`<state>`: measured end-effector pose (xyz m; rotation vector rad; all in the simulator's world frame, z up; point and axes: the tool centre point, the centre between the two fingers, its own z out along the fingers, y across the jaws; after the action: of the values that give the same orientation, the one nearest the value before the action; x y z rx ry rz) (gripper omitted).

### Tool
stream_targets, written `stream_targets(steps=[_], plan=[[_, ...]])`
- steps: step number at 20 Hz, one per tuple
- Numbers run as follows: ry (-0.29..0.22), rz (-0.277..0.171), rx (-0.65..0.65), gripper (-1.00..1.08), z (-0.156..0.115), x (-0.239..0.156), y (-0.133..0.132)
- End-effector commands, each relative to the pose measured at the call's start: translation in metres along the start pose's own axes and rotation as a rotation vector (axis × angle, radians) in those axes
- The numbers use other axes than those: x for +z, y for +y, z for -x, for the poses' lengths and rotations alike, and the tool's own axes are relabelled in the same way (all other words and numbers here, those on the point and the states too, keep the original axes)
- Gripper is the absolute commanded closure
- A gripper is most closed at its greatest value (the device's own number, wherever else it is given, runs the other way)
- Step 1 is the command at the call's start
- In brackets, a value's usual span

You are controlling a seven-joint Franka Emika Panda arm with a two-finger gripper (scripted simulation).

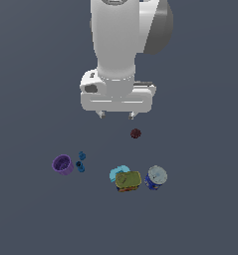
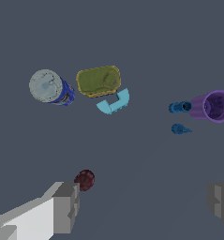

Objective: Pick up a designated object from a clutter of objects.

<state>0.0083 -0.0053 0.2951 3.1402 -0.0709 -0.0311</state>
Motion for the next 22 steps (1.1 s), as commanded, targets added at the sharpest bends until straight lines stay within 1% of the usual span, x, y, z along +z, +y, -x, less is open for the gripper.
stream_targets(steps=[1,7,22], plan=[[-0.001,-0.004,0.038,-0.92,-0.005,0.004,-0.001],[-0.002,-0.014,0.168,-0.92,-0.020,0.017,-0.006],[-0.010,-0.031,0.573,-0.92,-0.066,0.064,-0.020]])
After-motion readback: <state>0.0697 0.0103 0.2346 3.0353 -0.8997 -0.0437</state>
